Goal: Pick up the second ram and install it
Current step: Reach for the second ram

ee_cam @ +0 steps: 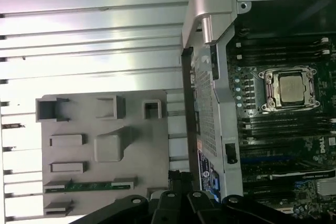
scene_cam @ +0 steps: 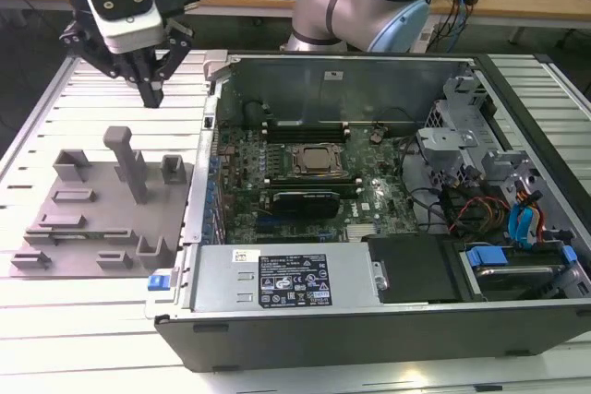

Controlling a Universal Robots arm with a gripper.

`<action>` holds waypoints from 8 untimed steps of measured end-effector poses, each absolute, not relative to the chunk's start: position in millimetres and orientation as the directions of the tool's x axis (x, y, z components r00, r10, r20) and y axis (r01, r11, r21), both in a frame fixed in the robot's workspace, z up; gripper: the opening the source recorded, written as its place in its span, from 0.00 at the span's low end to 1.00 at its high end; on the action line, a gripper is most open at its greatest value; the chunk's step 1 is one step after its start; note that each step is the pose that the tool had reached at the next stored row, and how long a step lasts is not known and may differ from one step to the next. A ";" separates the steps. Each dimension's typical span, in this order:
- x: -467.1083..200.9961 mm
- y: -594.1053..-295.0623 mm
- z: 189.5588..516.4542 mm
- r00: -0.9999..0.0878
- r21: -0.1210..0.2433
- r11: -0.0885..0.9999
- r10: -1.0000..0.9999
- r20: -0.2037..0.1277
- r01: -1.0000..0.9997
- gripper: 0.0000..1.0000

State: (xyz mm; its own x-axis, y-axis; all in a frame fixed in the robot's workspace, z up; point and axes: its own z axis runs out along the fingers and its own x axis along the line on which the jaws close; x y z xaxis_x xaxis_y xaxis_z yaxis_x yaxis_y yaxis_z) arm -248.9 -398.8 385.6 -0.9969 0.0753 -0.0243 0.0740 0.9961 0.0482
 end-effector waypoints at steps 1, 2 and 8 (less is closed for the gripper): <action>-250.9 -398.8 385.4 -0.997 0.048 0.996 0.075 -0.024 0.074 0.08; -255.4 -398.8 384.9 -0.997 0.048 0.996 0.075 -0.024 0.074 0.08; -289.0 -398.8 381.5 -0.997 0.048 0.996 0.075 -0.024 0.074 0.08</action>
